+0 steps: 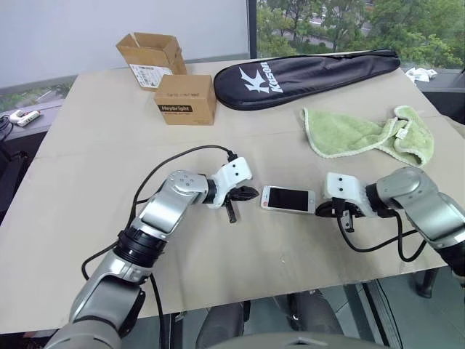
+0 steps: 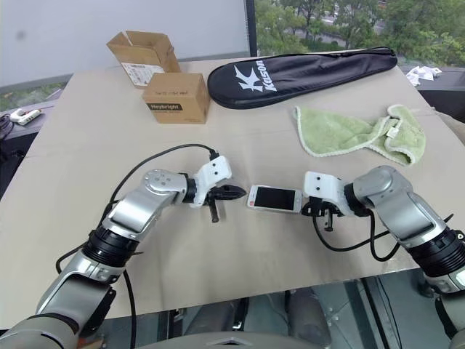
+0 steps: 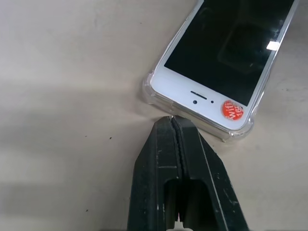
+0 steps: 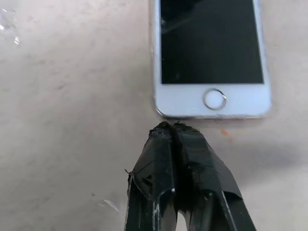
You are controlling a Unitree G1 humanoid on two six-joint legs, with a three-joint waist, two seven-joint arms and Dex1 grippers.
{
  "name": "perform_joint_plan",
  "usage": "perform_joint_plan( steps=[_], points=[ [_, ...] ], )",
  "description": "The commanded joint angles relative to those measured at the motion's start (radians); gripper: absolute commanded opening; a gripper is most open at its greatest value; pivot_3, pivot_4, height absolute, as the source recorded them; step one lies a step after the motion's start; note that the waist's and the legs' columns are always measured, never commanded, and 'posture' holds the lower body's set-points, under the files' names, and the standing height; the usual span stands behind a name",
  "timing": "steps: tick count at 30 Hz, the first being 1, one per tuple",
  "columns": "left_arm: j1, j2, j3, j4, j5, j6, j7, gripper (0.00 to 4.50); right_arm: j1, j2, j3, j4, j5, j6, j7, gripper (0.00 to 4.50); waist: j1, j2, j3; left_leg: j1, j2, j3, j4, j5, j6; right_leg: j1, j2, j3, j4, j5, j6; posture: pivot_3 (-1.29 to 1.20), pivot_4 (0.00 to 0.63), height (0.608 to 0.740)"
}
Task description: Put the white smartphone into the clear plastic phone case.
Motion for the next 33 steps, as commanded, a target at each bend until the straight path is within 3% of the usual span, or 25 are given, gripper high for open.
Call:
perform_joint_plan(
  steps=[1, 5, 11, 18, 23, 33],
  points=[
    [0.000, 0.039, 0.093, 0.017, -0.012, -0.075, -0.005, 0.00, 0.040, -0.055, -0.105, -0.050, 0.033, -0.002, -0.006, 0.03, 0.001, 0.000, 0.000, 0.000, 0.000, 0.000, 0.000, 0.000, 0.000, 0.000, 0.000, 0.000, 0.000, 0.000, 0.000, 0.00, 0.150, 0.740],
    [0.021, 0.036, 0.172, 0.023, -0.078, -0.210, -0.063, 0.00, 0.128, -0.038, -0.243, -0.085, 0.118, -0.002, -0.050, 0.03, 0.004, 0.000, 0.000, -0.001, 0.000, 0.000, 0.000, 0.000, 0.000, 0.000, -0.001, 0.000, -0.001, 0.000, 0.000, 0.00, 0.150, 0.740],
    [0.026, -0.055, 0.152, 0.037, -0.121, -0.318, -0.121, 0.00, 0.235, 0.165, -0.435, -0.067, 0.281, -0.134, -0.140, 0.03, 0.005, 0.000, 0.000, -0.001, 0.000, 0.000, -0.001, 0.000, 0.000, 0.000, -0.005, 0.000, -0.001, 0.000, 0.000, 0.00, 0.150, 0.740],
    [-0.047, -0.157, 0.085, 0.210, -0.043, -0.433, -0.126, 0.00, 0.284, 0.277, -0.424, 0.003, 0.316, -0.248, -0.160, 0.03, 0.005, 0.000, 0.000, 0.000, -0.001, 0.000, 0.000, 0.000, 0.000, 0.000, 0.000, 0.000, 0.000, 0.000, 0.000, 0.00, 0.150, 0.740],
    [-0.057, -0.170, 0.054, 0.262, -0.015, -0.474, -0.168, 0.00, 0.276, 0.312, -0.411, 0.077, 0.315, -0.308, -0.150, 0.03, -0.005, 0.000, 0.000, 0.001, -0.001, 0.001, 0.000, 0.000, 0.000, 0.000, 0.001, 0.002, 0.000, 0.000, 0.000, 0.00, 0.150, 0.740],
    [-0.011, -0.104, 0.095, 0.182, -0.039, -0.434, -0.178, 0.00, 0.326, 0.216, -0.363, 0.107, 0.243, -0.330, -0.122, 0.03, -0.002, 0.000, 0.000, 0.001, 0.000, 0.001, -0.001, 0.000, 0.000, 0.000, 0.001, 0.002, 0.000, 0.000, 0.000, 0.00, 0.150, 0.740]
  ],
)
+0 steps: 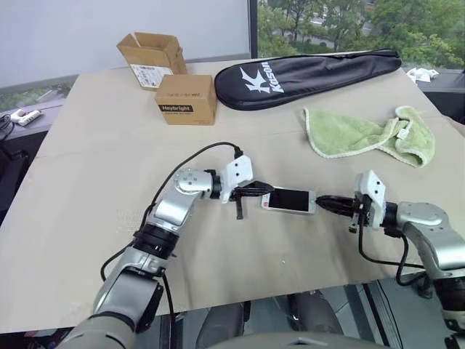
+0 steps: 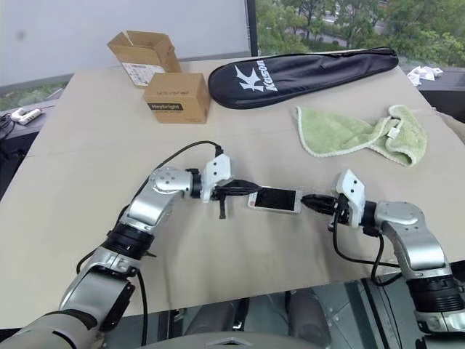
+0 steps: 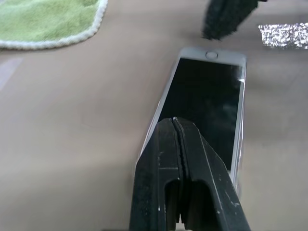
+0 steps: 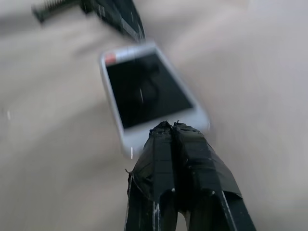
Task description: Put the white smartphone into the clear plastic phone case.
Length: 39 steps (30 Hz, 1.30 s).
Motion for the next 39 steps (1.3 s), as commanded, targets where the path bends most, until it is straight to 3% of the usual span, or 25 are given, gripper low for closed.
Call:
perform_joint_plan(
  steps=[1, 18, 39],
  points=[
    [0.015, 0.032, 0.035, -0.073, -0.018, 0.013, -0.010, 0.00, -0.006, -0.022, 0.004, -0.033, 0.002, 0.001, 0.003, 0.03, -0.001, 0.000, 0.000, 0.000, 0.000, 0.000, 0.000, 0.000, 0.000, 0.000, 0.000, 0.000, 0.000, 0.000, 0.000, 0.00, 0.150, 0.740],
    [0.027, 0.076, -0.025, -0.065, 0.058, 0.044, -0.027, 0.00, -0.038, -0.013, 0.051, -0.036, 0.004, 0.009, 0.000, 0.03, 0.001, 0.000, 0.000, 0.000, 0.000, 0.000, 0.000, 0.000, 0.000, 0.000, 0.000, 0.000, 0.000, 0.000, 0.000, 0.00, 0.150, 0.740],
    [0.036, 0.011, -0.046, -0.105, 0.061, 0.085, -0.014, 0.00, -0.074, 0.024, 0.132, -0.056, -0.007, 0.060, 0.009, 0.03, 0.000, 0.000, -0.001, 0.002, 0.000, 0.000, 0.000, 0.000, 0.000, 0.002, 0.000, 0.000, 0.001, 0.000, 0.000, 0.00, 0.150, 0.740]
  ],
)
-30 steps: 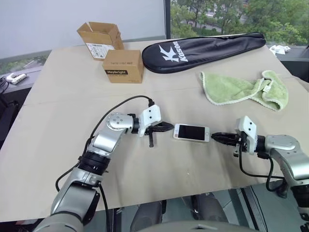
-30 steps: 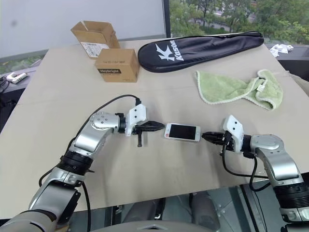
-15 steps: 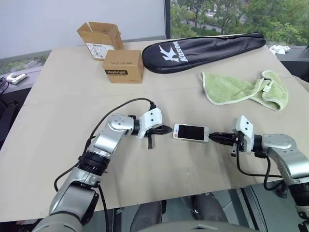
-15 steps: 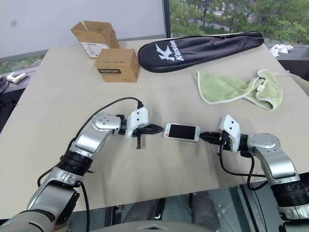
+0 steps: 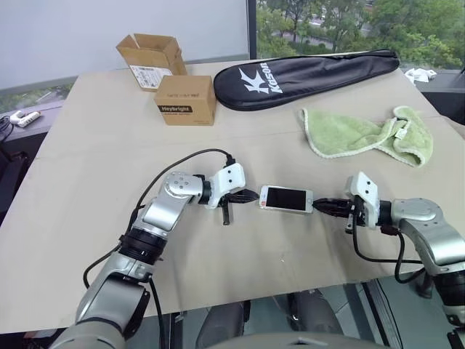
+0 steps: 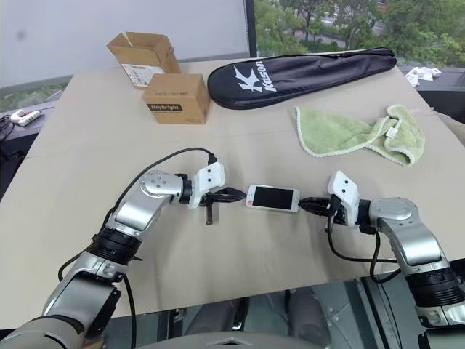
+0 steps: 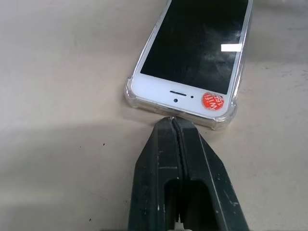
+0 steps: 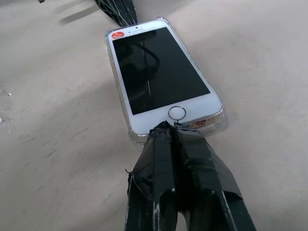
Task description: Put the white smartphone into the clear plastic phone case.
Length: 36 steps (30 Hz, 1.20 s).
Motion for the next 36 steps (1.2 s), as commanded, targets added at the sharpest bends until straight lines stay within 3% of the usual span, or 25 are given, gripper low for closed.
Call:
perform_joint_plan(
  steps=[1, 13, 17, 27, 36],
  points=[
    [0.006, -0.036, -0.022, -0.065, -0.017, -0.001, -0.004, 0.00, -0.020, 0.029, 0.053, -0.054, 0.016, 0.013, 0.011, 0.03, 0.000, 0.000, 0.000, 0.000, 0.000, 0.000, 0.000, 0.000, 0.000, 0.000, 0.000, 0.000, 0.000, 0.000, 0.000, 0.00, 0.150, 0.740],
    [-0.051, -0.021, 0.096, -0.052, -0.097, -0.010, -0.018, 0.00, 0.008, -0.060, -0.089, -0.078, 0.079, 0.022, 0.030, 0.03, 0.003, 0.000, 0.000, -0.001, 0.000, -0.001, 0.000, 0.000, 0.000, 0.000, 0.000, -0.001, 0.000, 0.000, 0.000, 0.00, 0.150, 0.740],
    [-0.055, -0.046, 0.090, -0.052, -0.124, -0.012, -0.028, 0.00, 0.003, -0.044, -0.112, -0.100, 0.118, 0.032, 0.007, 0.03, 0.003, 0.000, 0.000, -0.001, 0.000, -0.001, 0.000, 0.000, 0.000, 0.000, -0.001, -0.001, -0.001, 0.000, 0.000, 0.00, 0.150, 0.740],
    [-0.036, -0.089, 0.028, -0.014, -0.073, -0.037, -0.016, 0.00, -0.002, 0.030, -0.048, -0.076, 0.094, 0.004, -0.033, 0.03, 0.000, 0.000, 0.000, -0.001, 0.000, 0.000, 0.000, 0.000, 0.000, 0.000, 0.000, 0.000, 0.000, 0.000, 0.000, 0.00, 0.150, 0.740],
    [-0.034, -0.093, -0.015, 0.026, -0.034, -0.032, -0.005, 0.00, 0.025, 0.008, 0.028, -0.022, 0.032, 0.016, -0.015, 0.03, 0.000, 0.000, 0.000, -0.001, 0.000, 0.000, 0.000, 0.000, 0.000, 0.000, 0.000, 0.000, 0.000, 0.000, 0.000, 0.00, 0.150, 0.740]
  ],
)
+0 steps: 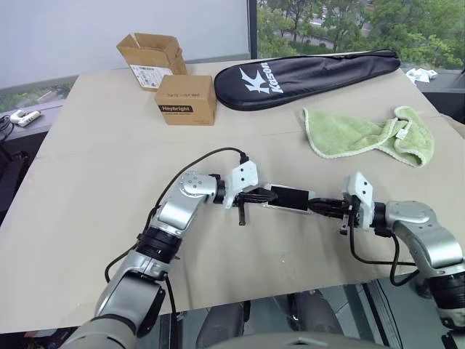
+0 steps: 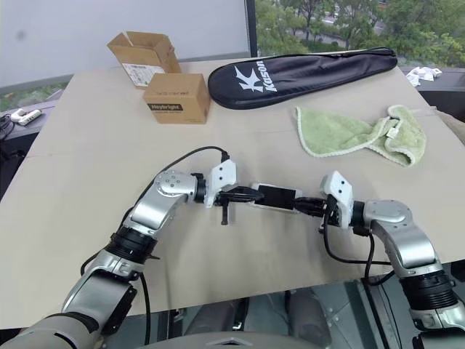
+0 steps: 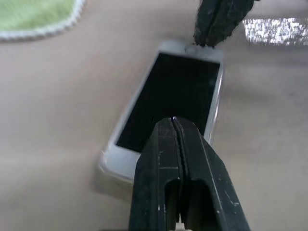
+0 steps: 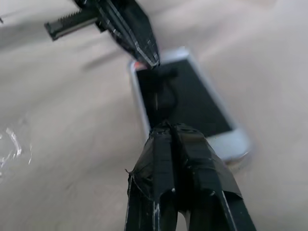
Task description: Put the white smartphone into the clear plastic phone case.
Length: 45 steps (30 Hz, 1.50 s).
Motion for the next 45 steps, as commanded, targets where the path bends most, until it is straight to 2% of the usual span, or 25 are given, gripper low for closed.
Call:
perform_joint_plan(
  steps=[1, 15, 19, 25, 30, 37, 45],
  points=[
    [-0.011, 0.000, -0.004, 0.002, 0.010, -0.009, 0.003, 0.00, 0.005, -0.035, 0.025, -0.001, -0.024, 0.042, 0.003, 0.03, 0.000, 0.000, 0.000, 0.000, 0.000, 0.000, 0.000, 0.000, 0.000, 0.000, 0.000, 0.000, 0.000, 0.000, 0.000, 0.00, 0.150, 0.740],
    [-0.011, 0.001, -0.016, 0.021, 0.030, -0.008, 0.006, 0.00, -0.019, -0.071, 0.083, 0.060, -0.057, 0.224, -0.058, 0.03, 0.001, -0.006, -0.010, 0.003, 0.000, -0.001, 0.000, 0.000, 0.000, 0.004, 0.000, -0.001, 0.000, 0.000, 0.000, 0.00, 0.150, 0.740],
    [-0.013, -0.001, -0.015, 0.025, 0.034, -0.010, 0.003, 0.00, -0.028, -0.065, 0.084, 0.095, -0.035, 0.287, -0.062, 0.03, 0.003, -0.006, -0.011, 0.019, 0.000, -0.001, -0.002, -0.004, 0.006, 0.021, 0.000, -0.002, -0.004, -0.001, 0.000, 0.00, 0.150, 0.740],
    [-0.013, 0.001, -0.011, 0.022, 0.035, -0.006, 0.001, 0.00, -0.026, -0.078, 0.121, 0.109, -0.042, 0.346, -0.065, 0.03, 0.003, -0.008, -0.018, 0.020, 0.000, -0.002, -0.002, -0.004, 0.006, 0.023, 0.000, -0.003, -0.006, -0.001, 0.001, 0.00, 0.150, 0.740],
    [-0.013, 0.005, -0.009, 0.020, 0.037, -0.005, -0.001, 0.00, -0.026, -0.078, 0.140, 0.094, -0.059, 0.311, -0.067, 0.03, 0.002, -0.009, -0.020, 0.021, 0.000, -0.003, -0.002, -0.004, 0.006, 0.023, 0.000, -0.003, -0.006, -0.001, 0.001, 0.00, 0.150, 0.740],
    [-0.018, 0.004, -0.007, 0.029, 0.040, -0.012, -0.003, 0.00, -0.087, 0.021, -0.002, 0.098, 0.023, 0.167, -0.077, 0.03, -0.005, -0.008, -0.020, 0.020, 0.001, -0.002, -0.003, -0.004, 0.006, 0.022, 0.000, -0.002, -0.005, -0.001, 0.001, 0.00, 0.150, 0.740],
    [-0.015, 0.000, -0.012, 0.028, 0.044, -0.013, -0.002, 0.00, -0.109, 0.038, 0.001, 0.178, -0.015, 0.115, -0.101, 0.03, -0.002, -0.007, -0.018, 0.019, 0.001, -0.002, -0.003, -0.004, 0.006, 0.020, 0.000, -0.002, -0.005, -0.001, 0.001, 0.00, 0.150, 0.740]
  ],
)
